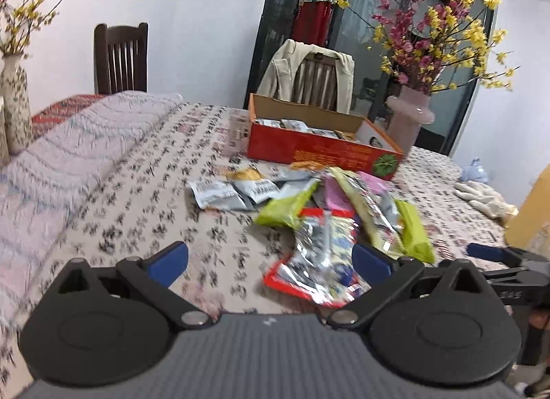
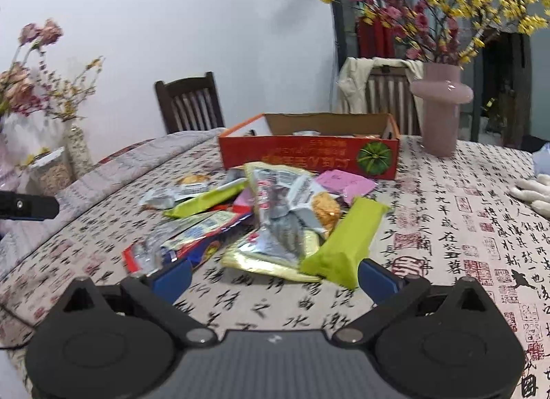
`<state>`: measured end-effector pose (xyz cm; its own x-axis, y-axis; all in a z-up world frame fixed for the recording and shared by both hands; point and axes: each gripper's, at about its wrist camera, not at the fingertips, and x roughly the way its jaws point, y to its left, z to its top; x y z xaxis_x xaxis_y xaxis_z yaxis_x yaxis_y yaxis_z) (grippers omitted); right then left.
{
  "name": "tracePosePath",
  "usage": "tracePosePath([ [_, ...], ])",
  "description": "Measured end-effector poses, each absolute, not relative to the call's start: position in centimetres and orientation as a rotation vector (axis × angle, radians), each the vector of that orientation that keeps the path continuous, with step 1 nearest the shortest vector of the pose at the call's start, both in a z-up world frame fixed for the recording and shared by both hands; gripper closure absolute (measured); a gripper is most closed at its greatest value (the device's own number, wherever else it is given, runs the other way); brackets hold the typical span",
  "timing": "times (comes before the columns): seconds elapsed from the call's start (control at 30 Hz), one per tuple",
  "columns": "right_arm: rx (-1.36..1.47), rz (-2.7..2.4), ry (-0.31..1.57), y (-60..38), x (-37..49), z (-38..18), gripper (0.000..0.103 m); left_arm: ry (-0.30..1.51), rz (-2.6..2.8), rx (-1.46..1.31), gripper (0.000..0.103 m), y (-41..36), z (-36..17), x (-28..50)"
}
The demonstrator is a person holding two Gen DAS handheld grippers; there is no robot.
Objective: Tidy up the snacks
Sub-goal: 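Return both grippers to the snack pile, then grasp a gold packet with the left gripper while the right grasps a white packet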
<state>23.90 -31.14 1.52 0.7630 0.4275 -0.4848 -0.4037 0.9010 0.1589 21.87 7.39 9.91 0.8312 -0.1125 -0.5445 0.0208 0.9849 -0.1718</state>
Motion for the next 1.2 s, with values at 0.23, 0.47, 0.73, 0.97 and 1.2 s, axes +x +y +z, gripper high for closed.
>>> tracePosePath([
  [0.23,0.037,0.421,0.520,-30.9,26.9,2.1,0.009,0.593,-0.039,-0.072,0.001,8.2,8.7,28.2],
  [0.47,0.045,0.390,0.571,-30.2,31.4,0.8,0.021,0.666,-0.023,-0.015,0.007,9.9,5.5,35.0],
  [0.73,0.029,0.380,0.597,-28.9,35.7,-0.1,0.037,0.756,-0.063,-0.052,0.007,11.6,2.3,39.9],
  [0.97,0.046,0.394,0.597,-28.2,37.9,-0.8,0.039,0.705,-0.038,-0.007,0.041,10.8,1.6,41.2],
  [1.2,0.012,0.408,0.595,-28.0,38.0,-0.8,0.079,0.716,-0.056,-0.050,0.072,10.6,2.6,39.7],
])
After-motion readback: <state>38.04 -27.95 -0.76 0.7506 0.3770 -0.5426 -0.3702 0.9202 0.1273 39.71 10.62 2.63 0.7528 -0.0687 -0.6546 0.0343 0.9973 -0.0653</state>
